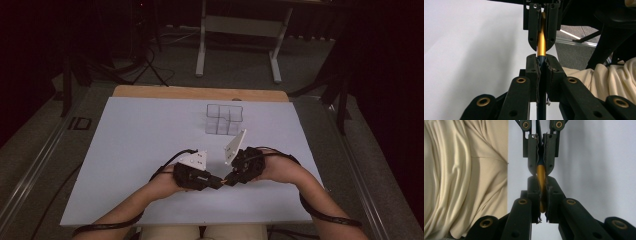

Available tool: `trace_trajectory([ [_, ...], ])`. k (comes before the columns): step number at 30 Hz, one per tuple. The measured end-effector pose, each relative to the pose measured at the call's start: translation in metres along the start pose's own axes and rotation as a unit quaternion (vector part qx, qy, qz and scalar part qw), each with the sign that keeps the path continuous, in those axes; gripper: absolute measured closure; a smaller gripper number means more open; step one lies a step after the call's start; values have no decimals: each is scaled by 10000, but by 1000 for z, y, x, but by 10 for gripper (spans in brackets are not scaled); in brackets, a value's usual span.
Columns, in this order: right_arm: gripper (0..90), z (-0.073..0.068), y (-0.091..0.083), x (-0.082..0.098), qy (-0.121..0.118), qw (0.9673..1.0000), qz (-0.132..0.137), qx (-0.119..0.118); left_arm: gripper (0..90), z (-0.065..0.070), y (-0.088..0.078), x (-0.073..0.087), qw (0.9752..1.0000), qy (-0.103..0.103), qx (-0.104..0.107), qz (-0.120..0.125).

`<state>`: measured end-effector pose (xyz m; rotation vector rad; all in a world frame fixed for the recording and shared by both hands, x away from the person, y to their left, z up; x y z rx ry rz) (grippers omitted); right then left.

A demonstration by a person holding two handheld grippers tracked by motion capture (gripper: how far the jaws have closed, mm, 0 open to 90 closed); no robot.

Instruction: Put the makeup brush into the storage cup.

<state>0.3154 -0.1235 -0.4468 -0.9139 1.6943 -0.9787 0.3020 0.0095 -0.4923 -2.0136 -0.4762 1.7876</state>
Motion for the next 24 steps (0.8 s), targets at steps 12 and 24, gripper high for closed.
trace_trajectory([
  [12,730,6,-15,8,85,9986,482,200,843,-4,-3,-3,9994,-179,-77,294],
  [24,717,6,-24,15,115,9969,723,283,842,-3,0,0,9988,-265,-111,406],
])
Point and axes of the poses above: each handheld gripper's, and its own axes: y roughly forward along the jaws, x roughly out of its underside, z roughly to its right, the point moved 5 cm from there along y, roughly forward along the jaws, and after that the axes turned 15 degrees about y, right-handed, at the moved point
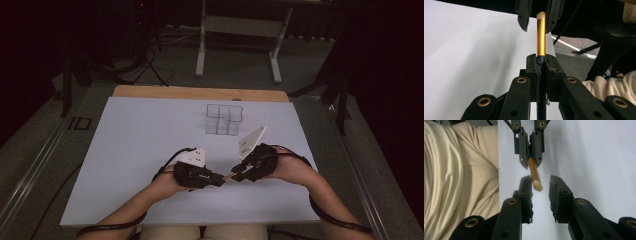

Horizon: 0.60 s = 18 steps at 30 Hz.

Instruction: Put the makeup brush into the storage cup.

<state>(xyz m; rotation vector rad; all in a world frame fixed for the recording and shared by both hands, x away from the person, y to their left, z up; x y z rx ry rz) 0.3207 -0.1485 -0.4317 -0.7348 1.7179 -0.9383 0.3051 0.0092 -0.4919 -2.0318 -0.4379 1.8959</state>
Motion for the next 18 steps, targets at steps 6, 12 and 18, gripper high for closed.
trace_trajectory([
  [6,743,-1,-2,-1,0,10000,1,-10,842,0,-1,0,9999,18,-5,142],
  [12,812,-2,0,-3,-71,9999,-32,-82,841,-2,-3,0,9999,20,-13,104],
  [18,798,-3,-3,-7,-41,9999,48,-107,841,-1,-2,2,9999,35,1,102],
])
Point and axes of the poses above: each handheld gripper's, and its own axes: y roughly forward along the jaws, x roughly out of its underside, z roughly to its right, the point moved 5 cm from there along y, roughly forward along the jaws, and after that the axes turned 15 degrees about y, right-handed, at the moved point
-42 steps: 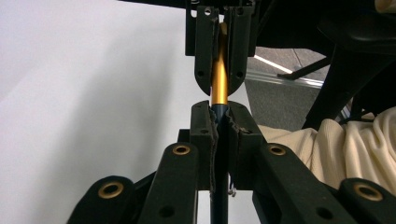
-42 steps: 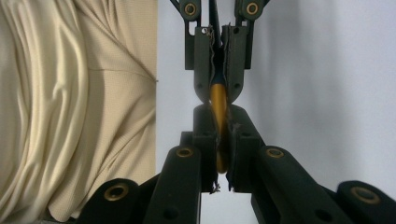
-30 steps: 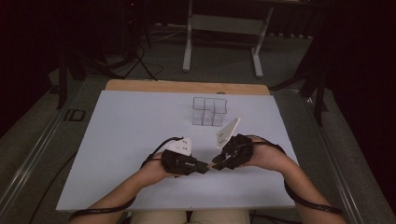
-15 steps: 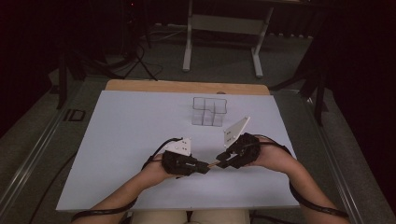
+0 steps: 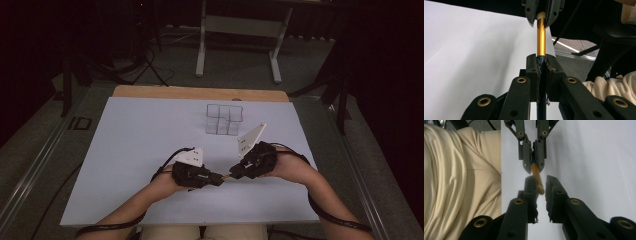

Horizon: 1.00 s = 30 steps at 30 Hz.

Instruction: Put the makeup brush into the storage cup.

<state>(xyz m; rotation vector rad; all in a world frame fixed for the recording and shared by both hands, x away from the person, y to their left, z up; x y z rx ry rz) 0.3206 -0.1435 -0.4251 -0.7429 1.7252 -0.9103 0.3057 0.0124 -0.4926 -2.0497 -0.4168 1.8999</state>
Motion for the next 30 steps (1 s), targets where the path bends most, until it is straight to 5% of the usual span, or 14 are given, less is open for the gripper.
trace_trajectory([
  [12,842,-5,4,-1,-62,9997,-205,-155,837,3,1,-1,9998,166,70,-23],
  [23,845,-6,3,0,-96,9993,-293,-217,781,2,1,-8,9999,119,47,90],
  [27,846,-7,5,-1,-87,9992,-321,-226,765,3,4,-10,9996,270,94,-57],
  [30,847,-7,5,-3,-117,9991,-305,-262,832,5,8,-9,9992,342,133,-186],
])
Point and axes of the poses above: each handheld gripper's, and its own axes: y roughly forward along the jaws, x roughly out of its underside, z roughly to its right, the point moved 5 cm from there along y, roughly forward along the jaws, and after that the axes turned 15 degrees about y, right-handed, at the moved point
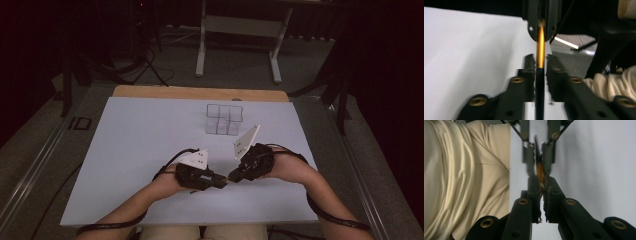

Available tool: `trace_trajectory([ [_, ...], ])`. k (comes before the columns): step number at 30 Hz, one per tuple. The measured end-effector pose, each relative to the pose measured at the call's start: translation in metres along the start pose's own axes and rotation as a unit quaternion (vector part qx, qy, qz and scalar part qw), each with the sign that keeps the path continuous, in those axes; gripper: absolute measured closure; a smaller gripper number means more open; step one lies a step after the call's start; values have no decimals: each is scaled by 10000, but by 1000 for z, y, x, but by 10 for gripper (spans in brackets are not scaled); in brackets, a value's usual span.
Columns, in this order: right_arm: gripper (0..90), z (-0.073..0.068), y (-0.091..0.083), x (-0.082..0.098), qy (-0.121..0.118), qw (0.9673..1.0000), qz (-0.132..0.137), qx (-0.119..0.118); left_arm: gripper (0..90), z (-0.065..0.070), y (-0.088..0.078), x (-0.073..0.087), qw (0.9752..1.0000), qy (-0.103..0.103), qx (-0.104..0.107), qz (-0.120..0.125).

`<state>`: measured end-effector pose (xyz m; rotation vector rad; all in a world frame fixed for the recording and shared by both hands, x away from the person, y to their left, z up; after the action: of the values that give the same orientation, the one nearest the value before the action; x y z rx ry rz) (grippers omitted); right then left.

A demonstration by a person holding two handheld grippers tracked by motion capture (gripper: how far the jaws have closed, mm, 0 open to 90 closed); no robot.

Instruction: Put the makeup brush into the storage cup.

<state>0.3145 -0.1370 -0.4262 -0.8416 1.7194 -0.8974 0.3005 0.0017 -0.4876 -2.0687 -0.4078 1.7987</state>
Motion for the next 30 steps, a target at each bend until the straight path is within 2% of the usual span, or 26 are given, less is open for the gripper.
trace_trajectory([
  [2,847,-1,0,-1,-10,10000,-27,2,841,0,1,0,10000,59,-5,-30],
  [4,847,0,0,-3,-23,10000,-7,47,843,-2,0,0,10000,-36,7,-44],
  [7,846,1,-2,-4,-22,10000,46,79,843,-4,-2,-1,9999,-28,-101,8],
  [10,835,2,-5,-6,-3,9998,170,96,845,-5,-4,-2,9998,-90,-128,76],
  [11,802,2,-5,-6,-19,9997,225,116,845,-6,-5,-2,9998,-94,-143,98],
  [13,757,4,-13,-8,29,9985,473,283,845,-7,-7,-2,9996,-169,-177,139],
  [15,741,4,-15,-8,37,9981,531,315,845,-8,-8,-3,9994,-206,-196,193],
  [19,716,8,-25,-5,190,9956,818,409,845,-10,-12,-4,9988,-275,-300,253],
  [21,669,11,-30,-3,310,9933,1009,473,845,-10,-13,-4,9986,-286,-350,270],
  [23,661,13,-34,0,360,9911,1152,555,845,-12,-15,-4,9982,-337,-388,316],
  [25,642,13,-37,2,466,9884,1351,515,845,-13,-18,-4,9976,-382,-458,363],
  [30,626,14,-38,10,600,9842,1579,532,845,-17,-25,-7,9955,-451,-702,455],
])
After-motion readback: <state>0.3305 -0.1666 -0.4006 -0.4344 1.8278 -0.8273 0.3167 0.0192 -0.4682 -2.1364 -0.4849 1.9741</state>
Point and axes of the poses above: each handheld gripper's, and its own axes: y roughly forward along the jaws, x roughly out of its underside, z roughly to its right, the point moved 5 cm from there along y, roughly forward along the jaws, and after that the axes turned 15 degrees about y, right-handed, at the moved point
